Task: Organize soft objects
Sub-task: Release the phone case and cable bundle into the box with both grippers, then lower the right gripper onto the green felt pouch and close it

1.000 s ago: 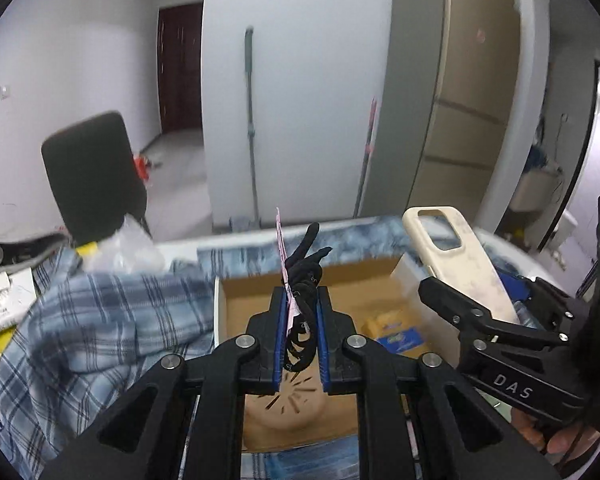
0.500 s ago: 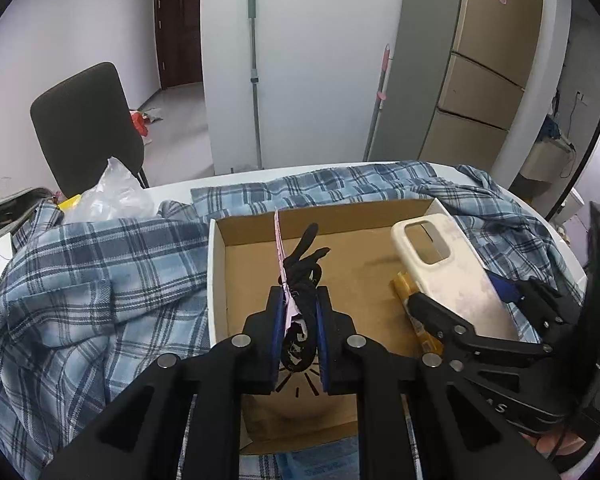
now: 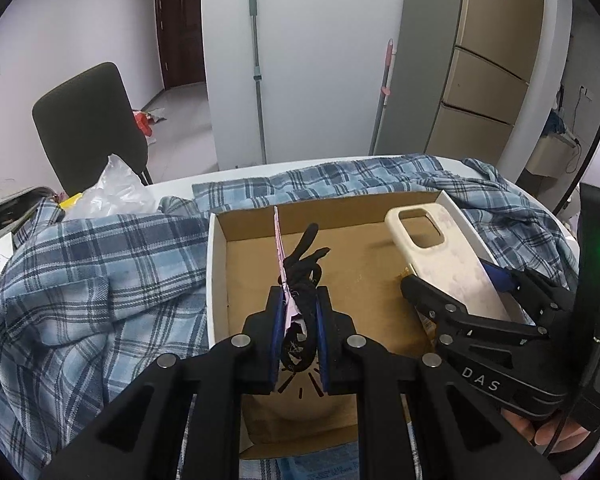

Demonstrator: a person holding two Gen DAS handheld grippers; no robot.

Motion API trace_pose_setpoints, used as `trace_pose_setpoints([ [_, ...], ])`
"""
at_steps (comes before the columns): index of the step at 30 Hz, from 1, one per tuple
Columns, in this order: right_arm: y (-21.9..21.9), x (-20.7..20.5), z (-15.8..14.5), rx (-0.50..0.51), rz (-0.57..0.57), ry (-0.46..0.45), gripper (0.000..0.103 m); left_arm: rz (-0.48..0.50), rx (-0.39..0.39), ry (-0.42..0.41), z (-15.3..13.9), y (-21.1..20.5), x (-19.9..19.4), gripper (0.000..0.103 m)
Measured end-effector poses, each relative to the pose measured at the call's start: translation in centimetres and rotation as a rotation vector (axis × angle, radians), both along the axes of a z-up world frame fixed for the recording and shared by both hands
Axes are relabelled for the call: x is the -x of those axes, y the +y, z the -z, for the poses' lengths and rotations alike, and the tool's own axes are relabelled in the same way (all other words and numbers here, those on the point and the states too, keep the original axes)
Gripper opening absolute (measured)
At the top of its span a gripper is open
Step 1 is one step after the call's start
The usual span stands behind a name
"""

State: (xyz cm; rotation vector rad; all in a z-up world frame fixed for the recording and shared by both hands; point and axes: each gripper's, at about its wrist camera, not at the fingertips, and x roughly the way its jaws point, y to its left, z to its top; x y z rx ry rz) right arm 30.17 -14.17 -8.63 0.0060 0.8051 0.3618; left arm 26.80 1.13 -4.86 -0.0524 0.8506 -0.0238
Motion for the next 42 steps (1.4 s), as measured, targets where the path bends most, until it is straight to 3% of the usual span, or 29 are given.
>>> trace_pose_setpoints([
  [2,-0.1,-0.1,0.0,-0.001,0.014,-0.004,0.073,-0.004,-0.002,0.004,0.1,-0.1,0.0,0.036],
  [4,-0.2,-0.2,0.1,0.002,0.023,0.001,0.073,-0.009,-0.012,-0.011,0.1,-0.2,0.1,0.073],
  [5,-0.2,-0.3,0.2,0.004,0.021,0.010,0.073,-0.012,-0.021,-0.024,-0.1,-0.3,0.2,0.077],
  [7,-0.1,-0.5,0.5,0.001,0.008,0.030,0.075,-0.013,-0.028,-0.038,-0.4,-0.4,0.4,0.077],
  [10,-0.5,-0.3,0.2,-0.023,0.005,0.016,0.091,-0.015,-0.011,-0.036,-0.7,0.0,0.5,0.077],
  [18,-1.8,0.6,-3.0,-0.029,0.036,-0.061,0.091,-0.017,-0.020,-0.112,-3.0,0.0,1.9,0.077],
  [26,-4.2,4.3,-9.4,0.000,0.045,-0.212,0.092,-0.003,-0.016,-0.297,-8.3,-1.5,5.8,0.077],
  [32,-6.8,8.7,-12.3,-0.005,0.035,-0.256,0.092,-0.002,0.001,-0.417,-11.4,-1.8,10.1,0.077],
  [37,-7.6,12.8,-12.7,-0.012,0.008,-0.303,0.092,0.029,-0.043,-0.512,-12.1,-2.6,14.9,0.077],
  [42,-8.0,15.2,-11.3,-0.045,-0.023,-0.291,0.092,0.062,-0.037,-0.554,-10.4,-3.0,18.3,0.077],
])
